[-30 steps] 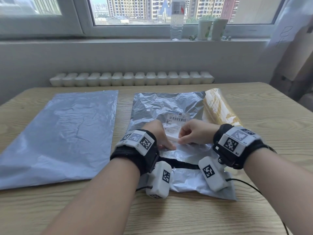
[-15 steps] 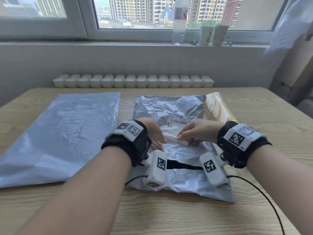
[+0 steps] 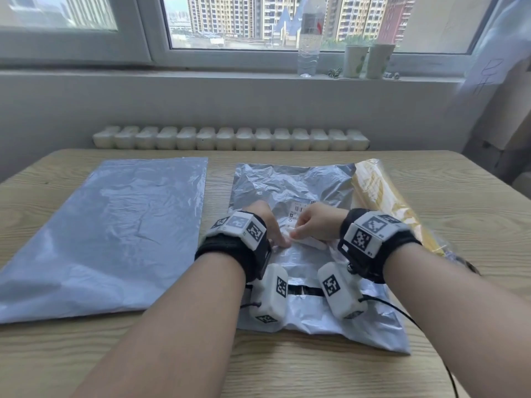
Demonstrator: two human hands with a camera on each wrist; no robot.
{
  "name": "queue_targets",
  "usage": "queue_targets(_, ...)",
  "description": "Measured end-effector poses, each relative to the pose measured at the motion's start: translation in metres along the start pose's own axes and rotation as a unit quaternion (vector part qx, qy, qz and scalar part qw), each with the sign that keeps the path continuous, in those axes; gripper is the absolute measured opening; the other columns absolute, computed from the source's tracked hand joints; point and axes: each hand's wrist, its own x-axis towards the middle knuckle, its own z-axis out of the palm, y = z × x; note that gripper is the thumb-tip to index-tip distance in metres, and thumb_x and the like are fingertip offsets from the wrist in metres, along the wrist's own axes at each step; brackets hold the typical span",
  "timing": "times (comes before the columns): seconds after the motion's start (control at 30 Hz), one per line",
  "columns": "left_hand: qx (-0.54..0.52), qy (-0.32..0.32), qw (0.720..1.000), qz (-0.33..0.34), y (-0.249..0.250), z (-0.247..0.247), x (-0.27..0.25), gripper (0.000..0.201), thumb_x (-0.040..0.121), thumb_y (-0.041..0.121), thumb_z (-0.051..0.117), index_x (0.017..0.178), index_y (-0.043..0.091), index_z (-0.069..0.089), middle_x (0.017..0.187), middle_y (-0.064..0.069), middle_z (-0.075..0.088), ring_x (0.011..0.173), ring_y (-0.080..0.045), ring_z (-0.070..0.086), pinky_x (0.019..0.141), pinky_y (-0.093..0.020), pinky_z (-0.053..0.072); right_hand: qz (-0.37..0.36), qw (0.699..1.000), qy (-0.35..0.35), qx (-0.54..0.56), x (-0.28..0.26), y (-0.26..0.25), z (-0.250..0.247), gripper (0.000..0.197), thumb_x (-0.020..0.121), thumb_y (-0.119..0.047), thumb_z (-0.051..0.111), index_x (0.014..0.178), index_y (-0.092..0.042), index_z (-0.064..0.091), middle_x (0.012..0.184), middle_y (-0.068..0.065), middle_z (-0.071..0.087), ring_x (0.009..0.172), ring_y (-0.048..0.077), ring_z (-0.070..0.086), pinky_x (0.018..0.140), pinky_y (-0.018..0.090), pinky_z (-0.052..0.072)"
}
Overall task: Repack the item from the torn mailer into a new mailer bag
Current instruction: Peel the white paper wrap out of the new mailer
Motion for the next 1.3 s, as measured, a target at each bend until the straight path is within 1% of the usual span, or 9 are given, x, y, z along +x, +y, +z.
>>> queue_targets(0.17,-0.024,0.018,1.000,0.007,-0.001,0.005,0.003,0.049,0.059,0.037,0.090,0.090,0.004,0.069,0.081,-0.007,0.074,0.078,-0.022,0.070,0.081,-0.036,0.059,0.002,0.996,0.040,0.078,-0.001,0.012,0.001,0.029,0.086,-0.033,0.066,0.062,-0.019,0.058,0.063,-0.003,0.056,0.056,0.010,0.050,0.052,0.022,0.041)
queue_targets(0.27,-0.025,0.020,1.000,0.001,-0.001,0.005,0.003,0.047,0.059,0.034,0.090,0.091,0.006,0.071,0.075,-0.004,0.072,0.072,-0.020,0.068,0.076,-0.032,0.058,0.005,0.994,0.053,0.091,-0.001,0.016,0.001,0.027,0.086,-0.032,0.066,0.065,-0.018,0.059,0.065,-0.002,0.058,0.058,0.011,0.052,0.053,0.023,0.042)
queue_targets(0.4,-0.016,0.021,1.000,-0.005,0.000,0.005,0.003,0.051,0.059,0.036,0.090,0.096,0.006,0.072,0.083,-0.005,0.074,0.089,-0.022,0.072,0.078,-0.032,0.058,0.002,0.991,0.065,0.115,-0.002,0.019,0.001,0.024,0.087,-0.030,0.066,0.067,-0.019,0.059,0.068,-0.002,0.059,0.060,0.010,0.053,0.057,0.024,0.044)
queue_targets(0.53,-0.010,0.024,1.000,-0.005,0.000,0.005,0.003,0.051,0.060,0.036,0.089,0.097,0.007,0.071,0.085,-0.006,0.075,0.088,-0.022,0.072,0.081,-0.035,0.059,0.000,0.986,0.072,0.150,-0.003,0.023,0.002,0.025,0.089,-0.029,0.065,0.067,-0.018,0.058,0.066,-0.001,0.058,0.058,0.011,0.052,0.058,0.025,0.045)
queue_targets(0.73,0.010,0.038,0.999,-0.001,0.002,0.006,0.001,0.048,0.062,0.034,0.088,0.097,0.009,0.069,0.088,-0.005,0.074,0.086,-0.022,0.071,0.075,-0.032,0.057,-0.033,0.990,0.018,0.133,-0.014,0.023,-0.003,0.042,0.083,-0.049,0.065,0.068,-0.011,0.054,0.055,-0.001,0.046,0.049,0.010,0.040,0.049,0.021,0.034)
queue_targets(0.93,0.010,0.030,0.999,0.015,0.008,0.010,-0.002,0.036,0.068,0.023,0.086,0.096,0.006,0.071,0.090,-0.007,0.074,0.086,-0.022,0.072,0.081,-0.035,0.059,-0.021,0.989,-0.023,0.147,-0.015,0.035,-0.006,0.010,0.078,-0.018,0.074,0.072,-0.015,0.066,0.067,0.001,0.062,0.057,0.011,0.056,0.057,0.023,0.048)
queue_targets(1.03,0.010,0.015,0.999,0.028,0.008,0.006,-0.009,0.041,0.064,0.037,0.087,0.086,0.008,0.068,0.071,-0.002,0.069,0.064,-0.016,0.066,0.062,-0.025,0.055,-0.016,0.983,-0.010,0.180,-0.014,0.039,-0.005,0.011,0.081,-0.018,0.073,0.073,-0.014,0.066,0.063,0.000,0.061,0.052,0.010,0.056,0.050,0.021,0.048)
queue_targets(1.1,0.033,0.017,0.999,0.034,0.011,0.007,-0.017,0.055,0.060,0.051,0.085,0.090,0.011,0.064,0.063,0.001,0.059,0.062,-0.016,0.063,0.053,-0.021,0.044,-0.011,0.980,-0.008,0.201,-0.014,0.041,-0.003,0.012,0.081,-0.019,0.074,0.074,-0.013,0.066,0.060,0.002,0.060,0.049,0.012,0.055,0.043,0.021,0.046)
queue_targets(1.3,0.125,0.040,0.989,0.067,0.021,0.013,-0.025,0.064,0.060,0.064,0.078,0.094,0.018,0.048,0.070,0.004,0.055,0.076,-0.018,0.059,0.063,-0.023,0.045,-0.006,0.974,-0.005,0.225,-0.014,0.043,-0.003,0.014,0.082,-0.018,0.074,0.074,-0.013,0.064,0.058,0.002,0.059,0.047,0.011,0.054,0.041,0.021,0.044)
